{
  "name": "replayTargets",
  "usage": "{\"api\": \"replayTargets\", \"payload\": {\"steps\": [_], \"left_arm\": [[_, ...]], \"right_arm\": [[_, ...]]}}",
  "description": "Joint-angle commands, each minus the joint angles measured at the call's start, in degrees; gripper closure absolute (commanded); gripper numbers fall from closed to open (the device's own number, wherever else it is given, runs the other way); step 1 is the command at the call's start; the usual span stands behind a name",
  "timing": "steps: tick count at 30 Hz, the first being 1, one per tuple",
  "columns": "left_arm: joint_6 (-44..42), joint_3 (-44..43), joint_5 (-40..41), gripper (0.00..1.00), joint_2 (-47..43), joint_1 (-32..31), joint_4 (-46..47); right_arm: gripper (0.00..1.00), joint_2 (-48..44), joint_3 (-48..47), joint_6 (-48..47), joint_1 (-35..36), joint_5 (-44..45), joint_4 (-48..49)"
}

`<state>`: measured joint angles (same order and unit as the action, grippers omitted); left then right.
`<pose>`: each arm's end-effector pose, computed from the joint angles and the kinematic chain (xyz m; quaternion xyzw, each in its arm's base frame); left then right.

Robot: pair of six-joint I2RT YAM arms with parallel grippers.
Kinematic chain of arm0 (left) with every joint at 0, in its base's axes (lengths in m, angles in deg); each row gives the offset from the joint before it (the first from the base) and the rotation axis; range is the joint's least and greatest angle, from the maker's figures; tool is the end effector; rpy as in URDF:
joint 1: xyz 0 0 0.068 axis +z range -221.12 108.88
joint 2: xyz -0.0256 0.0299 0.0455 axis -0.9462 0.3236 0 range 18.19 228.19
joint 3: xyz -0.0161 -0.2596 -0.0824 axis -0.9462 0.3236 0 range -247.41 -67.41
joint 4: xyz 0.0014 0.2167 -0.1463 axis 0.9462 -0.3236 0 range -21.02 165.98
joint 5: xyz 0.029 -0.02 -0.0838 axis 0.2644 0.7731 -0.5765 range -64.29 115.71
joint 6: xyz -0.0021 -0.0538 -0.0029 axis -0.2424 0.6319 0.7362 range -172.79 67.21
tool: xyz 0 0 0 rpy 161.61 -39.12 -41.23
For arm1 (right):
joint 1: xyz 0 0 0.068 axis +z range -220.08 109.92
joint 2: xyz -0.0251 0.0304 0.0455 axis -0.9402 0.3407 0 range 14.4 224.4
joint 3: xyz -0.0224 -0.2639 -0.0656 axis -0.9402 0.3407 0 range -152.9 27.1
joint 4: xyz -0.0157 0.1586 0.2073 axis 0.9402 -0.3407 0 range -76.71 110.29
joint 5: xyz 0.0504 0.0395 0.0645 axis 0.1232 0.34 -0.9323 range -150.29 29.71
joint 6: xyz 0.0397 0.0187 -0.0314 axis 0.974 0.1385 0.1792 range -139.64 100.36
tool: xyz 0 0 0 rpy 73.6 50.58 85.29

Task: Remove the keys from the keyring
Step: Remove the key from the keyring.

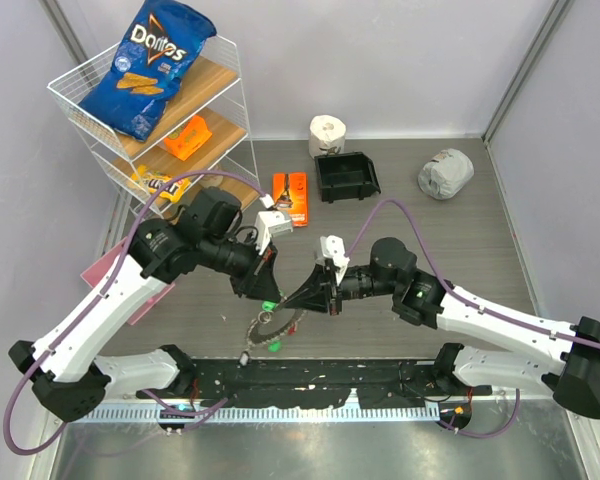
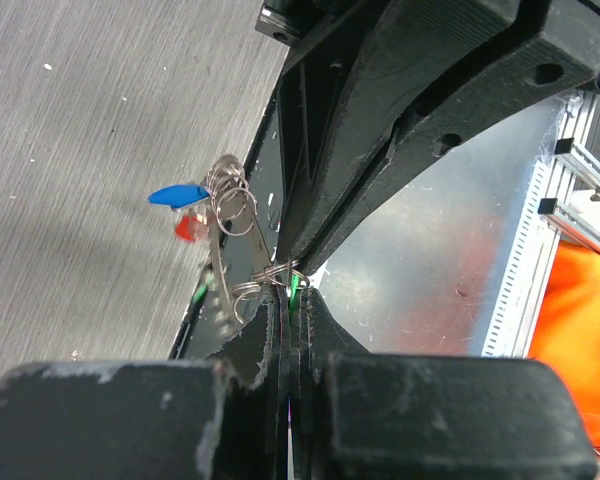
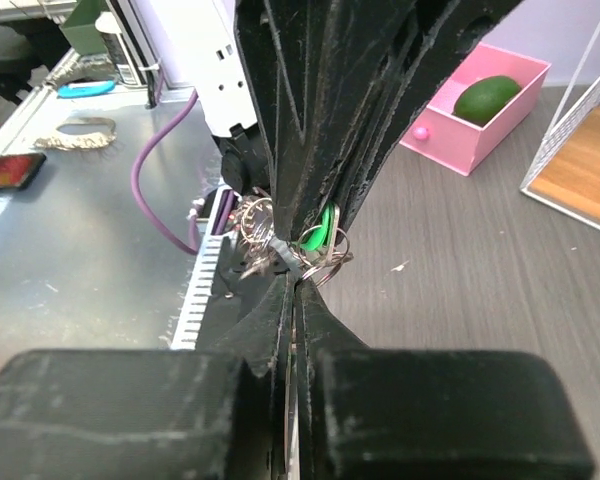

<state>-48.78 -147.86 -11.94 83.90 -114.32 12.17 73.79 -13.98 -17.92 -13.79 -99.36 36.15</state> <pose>0.1310 -0.1528 0.3974 0.4037 0.7976 -0.4095 0.1822 0.1138 0.2110 0.3164 -0.5176 0.4988 0.5273 0.4531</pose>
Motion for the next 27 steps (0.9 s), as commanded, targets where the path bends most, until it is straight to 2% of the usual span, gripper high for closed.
{"api": "replayTargets", "payload": {"steps": [1, 5, 7, 8, 9, 10, 11, 15, 20, 24, 27], "left_arm": [[-1.1, -0.2, 0.1, 1.0, -1.9, -0.6, 3.3], [-1.5, -0.4, 0.0, 1.0, -1.6, -1.0, 3.3], [-1.6, -0.5, 0.0, 1.0, -1.5, -1.3, 3.4], [-1.8, -0.3, 0.3, 1.0, -1.6, -1.4, 3.4], [-2.2, -0.1, 0.4, 1.0, -1.7, -1.4, 3.4], [-2.5, 0.0, 0.7, 1.0, -2.0, -1.4, 3.5], [-3.0, 0.4, 1.0, 1.0, -2.3, -1.4, 3.5], [-6.7, 2.6, 1.3, 1.0, -4.4, -1.5, 4.7], [-12.1, 2.5, 4.6, 1.0, -5.9, -1.5, 3.7], [-14.4, -1.0, 6.0, 1.0, -3.3, -1.7, -0.4], [-15.4, -4.4, 8.1, 1.0, -0.5, -3.0, -4.5]], "right_arm": [[0.95, 2.2, -5.5, 7.9, 0.6, 0.1, 1.9], [0.95, 5.2, -7.3, 12.3, 0.6, -1.2, 2.1], [0.9, 6.4, -8.0, 15.0, 0.4, -1.8, 2.8], [0.81, 6.6, -7.9, 15.7, 0.4, -2.9, 4.4], [0.78, 6.6, -7.4, 17.1, 0.2, -3.5, 5.5], [0.67, 6.3, -7.0, 17.4, 0.2, -4.3, 7.2], [0.61, 5.4, -6.0, 17.4, 0.1, -4.6, 8.0], [0.47, -0.1, -3.0, 12.9, 0.0, -3.3, 5.9], [0.46, -7.3, -1.9, 3.9, -0.3, 2.9, -2.0], [0.46, -10.4, -1.4, -0.9, -0.9, 8.8, -5.7], [0.46, -10.7, -1.2, -3.7, -1.1, 16.4, -6.4]]}}
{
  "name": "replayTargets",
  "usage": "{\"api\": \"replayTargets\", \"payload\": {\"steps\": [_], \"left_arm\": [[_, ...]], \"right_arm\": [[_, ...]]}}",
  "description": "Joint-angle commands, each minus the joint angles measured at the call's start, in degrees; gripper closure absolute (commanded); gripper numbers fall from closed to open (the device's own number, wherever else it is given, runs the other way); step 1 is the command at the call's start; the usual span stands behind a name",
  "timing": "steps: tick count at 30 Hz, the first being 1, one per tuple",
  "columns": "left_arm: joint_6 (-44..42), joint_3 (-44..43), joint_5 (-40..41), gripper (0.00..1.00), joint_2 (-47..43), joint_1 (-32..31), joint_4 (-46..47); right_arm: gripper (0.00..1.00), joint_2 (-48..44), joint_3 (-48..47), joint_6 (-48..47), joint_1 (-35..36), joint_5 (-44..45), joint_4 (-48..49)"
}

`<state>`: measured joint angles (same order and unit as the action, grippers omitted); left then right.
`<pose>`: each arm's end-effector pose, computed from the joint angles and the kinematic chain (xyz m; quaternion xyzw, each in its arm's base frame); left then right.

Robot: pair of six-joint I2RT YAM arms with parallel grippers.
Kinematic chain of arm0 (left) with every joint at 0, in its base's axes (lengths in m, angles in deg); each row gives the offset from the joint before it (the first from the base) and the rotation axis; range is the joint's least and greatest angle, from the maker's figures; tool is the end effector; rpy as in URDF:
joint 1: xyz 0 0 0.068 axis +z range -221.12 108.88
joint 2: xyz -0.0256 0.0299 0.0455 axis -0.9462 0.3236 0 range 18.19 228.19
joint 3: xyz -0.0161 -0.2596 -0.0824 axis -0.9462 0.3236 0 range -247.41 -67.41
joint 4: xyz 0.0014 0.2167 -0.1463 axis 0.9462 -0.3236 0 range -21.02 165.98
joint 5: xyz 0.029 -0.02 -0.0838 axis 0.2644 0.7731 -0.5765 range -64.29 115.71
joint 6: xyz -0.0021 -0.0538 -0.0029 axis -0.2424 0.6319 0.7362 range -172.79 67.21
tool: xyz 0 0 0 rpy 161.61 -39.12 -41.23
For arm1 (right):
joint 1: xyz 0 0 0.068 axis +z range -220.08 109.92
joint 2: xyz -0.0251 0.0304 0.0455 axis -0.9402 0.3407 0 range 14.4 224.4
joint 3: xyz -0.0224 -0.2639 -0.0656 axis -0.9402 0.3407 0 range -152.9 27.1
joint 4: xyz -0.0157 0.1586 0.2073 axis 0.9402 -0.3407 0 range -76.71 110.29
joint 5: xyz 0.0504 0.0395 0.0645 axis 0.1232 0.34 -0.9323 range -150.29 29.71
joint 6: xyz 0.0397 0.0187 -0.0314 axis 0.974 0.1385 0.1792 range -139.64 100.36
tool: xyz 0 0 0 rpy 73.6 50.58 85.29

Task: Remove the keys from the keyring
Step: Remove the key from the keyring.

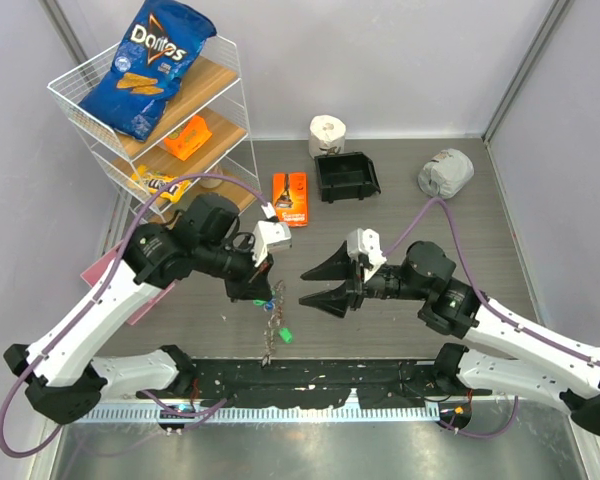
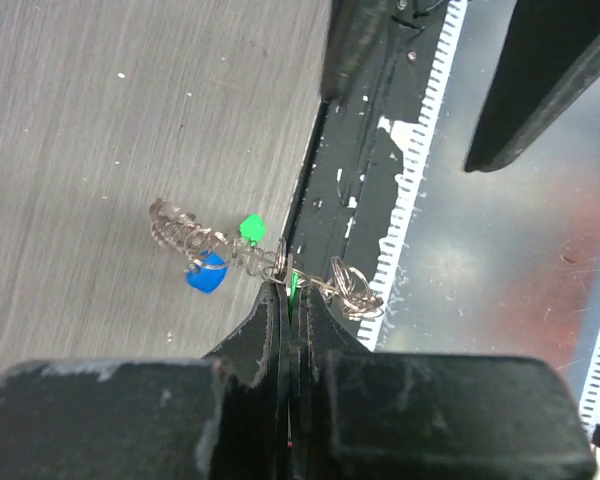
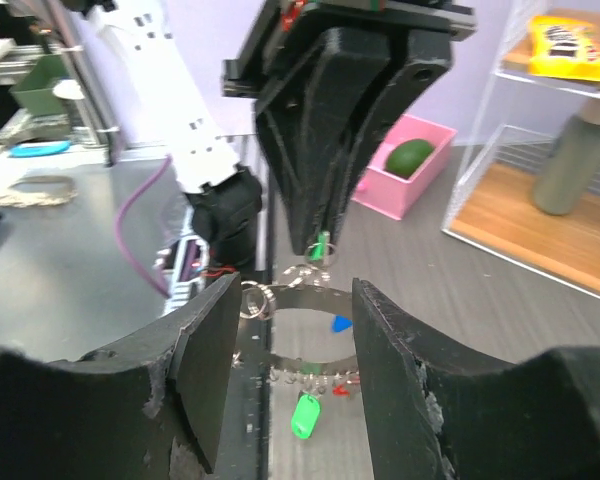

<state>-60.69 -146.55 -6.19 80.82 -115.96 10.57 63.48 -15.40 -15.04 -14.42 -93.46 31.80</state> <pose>0.1179 -0.1438 0.3967 0.4863 0.7638 -0.3510 0.2386 0.0972 0.1768 0.3534 -0.4691 0.4940 0.5214 0.5138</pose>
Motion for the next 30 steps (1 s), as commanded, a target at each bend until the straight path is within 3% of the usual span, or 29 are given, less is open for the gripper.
{"api": "replayTargets", "payload": {"steps": [1, 5, 10, 14, 19, 26, 30], "left_arm": [[-4.0, -6.7, 3.7, 1.0, 3.6, -2.3, -4.5], [-5.2, -11.1, 11.8, 1.0, 7.6, -5.9, -9.4], [-5.8, -15.6, 19.6, 1.0, 10.8, -8.1, -12.6], [-6.0, -18.1, 21.6, 1.0, 12.4, -8.4, -13.2], [-6.0, -20.2, 22.8, 1.0, 13.7, -8.4, -13.3], [-5.4, -22.6, 24.8, 1.0, 15.5, -8.5, -13.5], [-5.2, -23.2, 24.9, 1.0, 15.9, -8.5, -13.0]], "right_arm": [[0.47, 0.0, 0.1, -7.1, -0.6, 12.1, -2.0], [0.5, 1.2, 0.0, -7.1, -1.8, 19.5, -2.1], [0.51, 0.3, 3.0, -1.4, -6.9, 19.8, 1.5], [0.52, 0.0, 5.5, 1.4, -10.8, 13.4, 3.7], [0.56, 1.1, 8.2, 5.3, -10.8, 4.7, 7.6], [0.91, 4.1, 8.4, 6.7, -4.8, 6.3, 7.9], [0.95, 6.7, 7.5, 6.5, -1.1, 9.8, 8.6]]}}
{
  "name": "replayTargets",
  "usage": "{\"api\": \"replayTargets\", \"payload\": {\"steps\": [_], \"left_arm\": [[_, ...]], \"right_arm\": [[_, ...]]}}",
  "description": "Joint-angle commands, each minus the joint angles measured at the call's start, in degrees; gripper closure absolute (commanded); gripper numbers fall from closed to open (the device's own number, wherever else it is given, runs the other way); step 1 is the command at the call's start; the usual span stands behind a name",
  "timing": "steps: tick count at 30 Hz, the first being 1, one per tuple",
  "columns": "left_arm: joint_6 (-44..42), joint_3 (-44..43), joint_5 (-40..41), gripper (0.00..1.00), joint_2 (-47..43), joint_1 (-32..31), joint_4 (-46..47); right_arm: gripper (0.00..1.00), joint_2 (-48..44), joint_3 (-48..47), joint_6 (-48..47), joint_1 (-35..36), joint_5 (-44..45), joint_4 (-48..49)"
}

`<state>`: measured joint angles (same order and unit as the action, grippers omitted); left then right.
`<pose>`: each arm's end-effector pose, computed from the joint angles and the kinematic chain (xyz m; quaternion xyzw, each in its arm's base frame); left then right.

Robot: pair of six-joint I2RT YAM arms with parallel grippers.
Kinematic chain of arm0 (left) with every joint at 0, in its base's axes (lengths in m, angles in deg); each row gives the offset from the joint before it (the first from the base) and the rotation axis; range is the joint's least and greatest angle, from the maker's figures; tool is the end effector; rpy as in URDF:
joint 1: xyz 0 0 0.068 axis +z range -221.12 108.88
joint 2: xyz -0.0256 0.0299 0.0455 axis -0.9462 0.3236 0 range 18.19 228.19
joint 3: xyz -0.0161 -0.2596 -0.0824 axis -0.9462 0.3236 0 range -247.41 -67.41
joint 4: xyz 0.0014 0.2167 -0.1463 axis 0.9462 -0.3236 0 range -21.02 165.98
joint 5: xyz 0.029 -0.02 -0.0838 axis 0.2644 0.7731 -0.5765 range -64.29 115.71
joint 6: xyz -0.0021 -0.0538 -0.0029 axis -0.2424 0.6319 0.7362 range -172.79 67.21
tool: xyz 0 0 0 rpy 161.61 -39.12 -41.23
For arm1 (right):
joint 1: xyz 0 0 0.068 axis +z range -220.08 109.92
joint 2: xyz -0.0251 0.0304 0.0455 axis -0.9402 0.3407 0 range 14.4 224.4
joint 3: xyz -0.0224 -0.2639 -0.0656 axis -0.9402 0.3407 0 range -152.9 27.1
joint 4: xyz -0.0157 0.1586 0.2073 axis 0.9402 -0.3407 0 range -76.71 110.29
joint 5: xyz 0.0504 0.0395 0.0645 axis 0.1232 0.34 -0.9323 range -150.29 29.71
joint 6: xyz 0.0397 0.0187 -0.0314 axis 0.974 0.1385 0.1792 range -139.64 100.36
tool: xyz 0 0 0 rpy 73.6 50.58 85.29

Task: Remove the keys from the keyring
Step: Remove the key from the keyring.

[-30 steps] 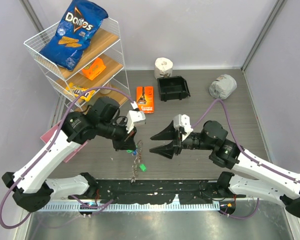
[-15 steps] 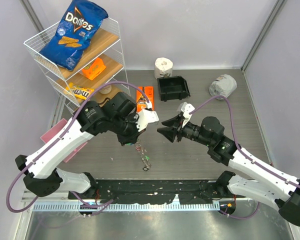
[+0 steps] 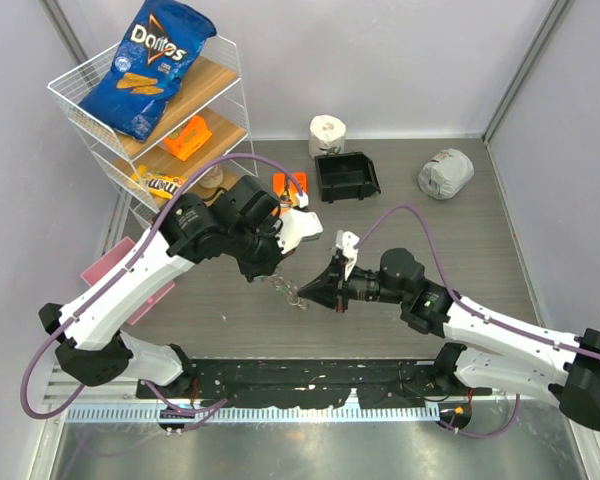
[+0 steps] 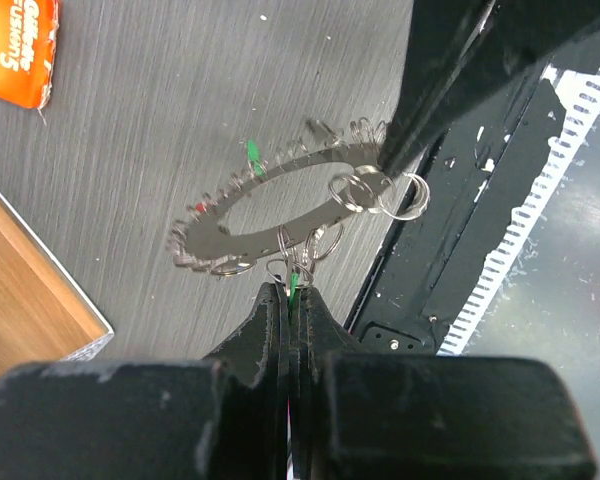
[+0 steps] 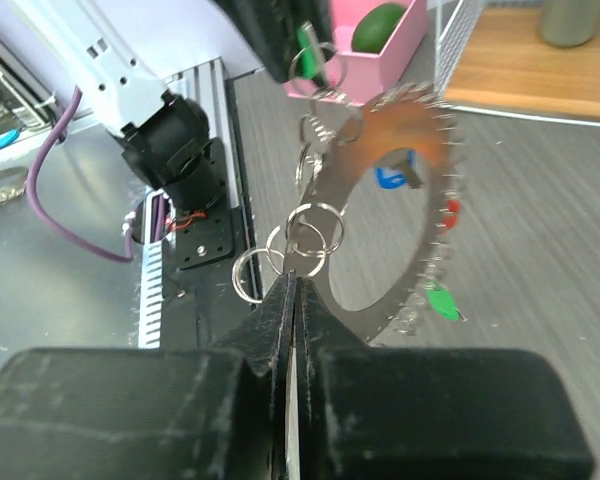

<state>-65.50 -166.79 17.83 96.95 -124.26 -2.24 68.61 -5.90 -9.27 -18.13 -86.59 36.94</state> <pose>0.1373 -0.1912 0.4227 0.5369 0.7937 -0.1581 0.2384 0.1240 0.1840 0.2865 -0.3983 0.6141 0.4849 0.4787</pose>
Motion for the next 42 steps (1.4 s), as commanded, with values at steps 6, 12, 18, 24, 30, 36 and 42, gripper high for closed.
{"api": "replayTargets", "payload": {"steps": [6, 12, 18, 24, 30, 36, 42], "left_arm": [[-0.4, -2.7, 0.6, 1.0, -0.5, -0.2, 1.0], [-1.6, -0.3, -1.2, 1.0, -2.3, -0.1, 3.1], [-2.2, 0.6, -1.9, 1.0, -3.4, -0.6, 3.2], [-3.5, 1.2, -1.9, 1.0, -4.0, -2.0, 3.2], [-4.6, 3.0, -1.2, 1.0, -5.6, -3.6, 4.0], [-5.3, 4.1, 0.1, 1.0, -6.5, -4.6, 4.3], [-5.7, 5.3, 1.1, 1.0, -7.4, -4.8, 6.1]], "right_arm": [[0.95, 5.9, -3.7, 1.4, 7.1, 3.4, 7.0], [0.94, 1.4, -2.9, 0.0, 7.8, 6.3, 6.0], [0.85, -8.4, -2.4, -6.8, 7.6, 13.8, -3.1], [0.79, -9.5, -6.9, -11.9, 5.5, 20.7, -10.4], [0.79, -4.6, -10.8, -8.3, -0.9, 17.3, -11.3], [0.79, 1.1, -11.1, -4.4, -2.0, 8.2, -7.3], [0.82, 3.2, -6.9, 1.4, -1.9, 0.5, 0.1]]}}
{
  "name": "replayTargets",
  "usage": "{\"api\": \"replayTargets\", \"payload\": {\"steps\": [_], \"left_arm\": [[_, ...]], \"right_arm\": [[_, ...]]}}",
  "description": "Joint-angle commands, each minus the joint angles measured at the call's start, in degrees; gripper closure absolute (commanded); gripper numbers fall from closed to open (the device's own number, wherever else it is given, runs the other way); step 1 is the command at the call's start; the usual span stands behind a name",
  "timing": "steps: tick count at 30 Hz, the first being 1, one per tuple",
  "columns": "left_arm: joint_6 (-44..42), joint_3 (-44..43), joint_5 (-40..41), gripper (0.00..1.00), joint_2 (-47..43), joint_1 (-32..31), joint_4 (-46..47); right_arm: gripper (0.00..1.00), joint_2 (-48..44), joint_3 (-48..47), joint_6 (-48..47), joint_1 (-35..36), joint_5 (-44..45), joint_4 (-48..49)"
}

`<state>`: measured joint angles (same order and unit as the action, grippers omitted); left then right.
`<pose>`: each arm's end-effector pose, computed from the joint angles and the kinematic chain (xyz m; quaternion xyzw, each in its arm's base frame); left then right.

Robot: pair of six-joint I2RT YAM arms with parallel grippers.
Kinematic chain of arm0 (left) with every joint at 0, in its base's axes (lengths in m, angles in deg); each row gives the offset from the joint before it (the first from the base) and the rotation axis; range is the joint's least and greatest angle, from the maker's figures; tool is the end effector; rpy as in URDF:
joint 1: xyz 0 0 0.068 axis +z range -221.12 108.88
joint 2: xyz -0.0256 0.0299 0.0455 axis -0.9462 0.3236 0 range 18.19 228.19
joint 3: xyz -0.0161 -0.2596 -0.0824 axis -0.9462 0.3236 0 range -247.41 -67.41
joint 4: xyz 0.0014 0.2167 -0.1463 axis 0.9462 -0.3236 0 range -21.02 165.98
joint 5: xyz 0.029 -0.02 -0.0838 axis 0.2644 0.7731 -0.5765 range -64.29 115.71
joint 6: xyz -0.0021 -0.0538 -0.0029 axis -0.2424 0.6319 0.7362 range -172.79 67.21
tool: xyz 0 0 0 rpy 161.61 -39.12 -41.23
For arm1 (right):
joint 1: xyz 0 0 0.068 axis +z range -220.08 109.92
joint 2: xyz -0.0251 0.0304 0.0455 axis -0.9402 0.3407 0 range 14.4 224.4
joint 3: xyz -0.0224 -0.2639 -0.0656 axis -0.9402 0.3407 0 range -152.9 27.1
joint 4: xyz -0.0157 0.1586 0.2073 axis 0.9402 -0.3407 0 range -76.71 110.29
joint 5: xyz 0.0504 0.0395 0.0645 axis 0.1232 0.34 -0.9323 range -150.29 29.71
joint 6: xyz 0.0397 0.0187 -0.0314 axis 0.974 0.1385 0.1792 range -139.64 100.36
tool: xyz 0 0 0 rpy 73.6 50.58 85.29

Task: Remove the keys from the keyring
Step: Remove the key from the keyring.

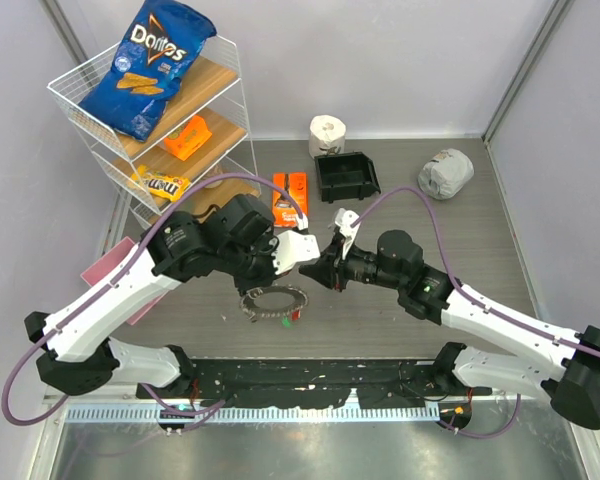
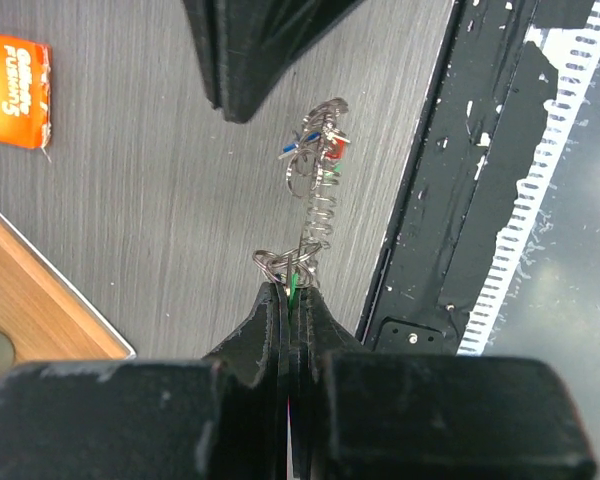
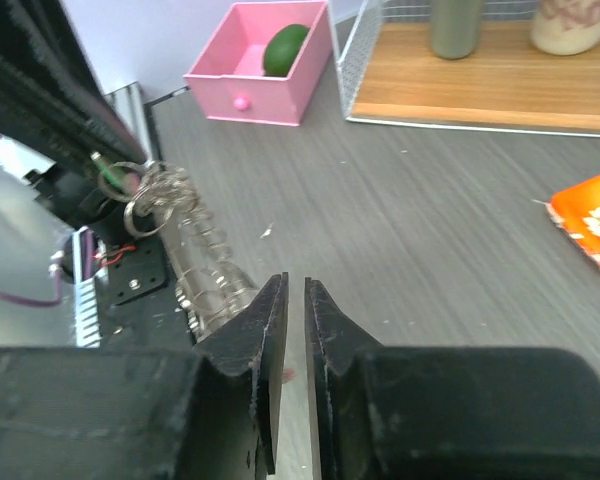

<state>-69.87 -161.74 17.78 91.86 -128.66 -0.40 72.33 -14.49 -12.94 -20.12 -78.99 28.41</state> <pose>0.1115 -0.1844 0.4193 0.5941 0.7459 -0.1636 0.2530 0.1447 0.1899 0.3105 -0.3739 0.6542 0.4146 0.5102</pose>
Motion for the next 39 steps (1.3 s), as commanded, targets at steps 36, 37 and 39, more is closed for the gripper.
{"api": "replayTargets", "payload": {"steps": [36, 37, 39], "left_arm": [[-4.6, 14.2, -4.6, 1.0, -12.6, -2.5, 21.0], [-4.7, 14.3, -4.8, 1.0, -12.8, -2.6, 21.2], [-5.0, 14.7, -5.2, 1.0, -13.4, -2.8, 21.6]], "right_arm": [[0.67, -0.5, -1.2, 0.9, 3.5, -9.6, 5.0], [0.67, -0.6, -1.2, 0.9, 3.5, -9.4, 5.1], [0.64, -0.5, -1.1, 0.8, 3.6, -8.8, 5.1]]}}
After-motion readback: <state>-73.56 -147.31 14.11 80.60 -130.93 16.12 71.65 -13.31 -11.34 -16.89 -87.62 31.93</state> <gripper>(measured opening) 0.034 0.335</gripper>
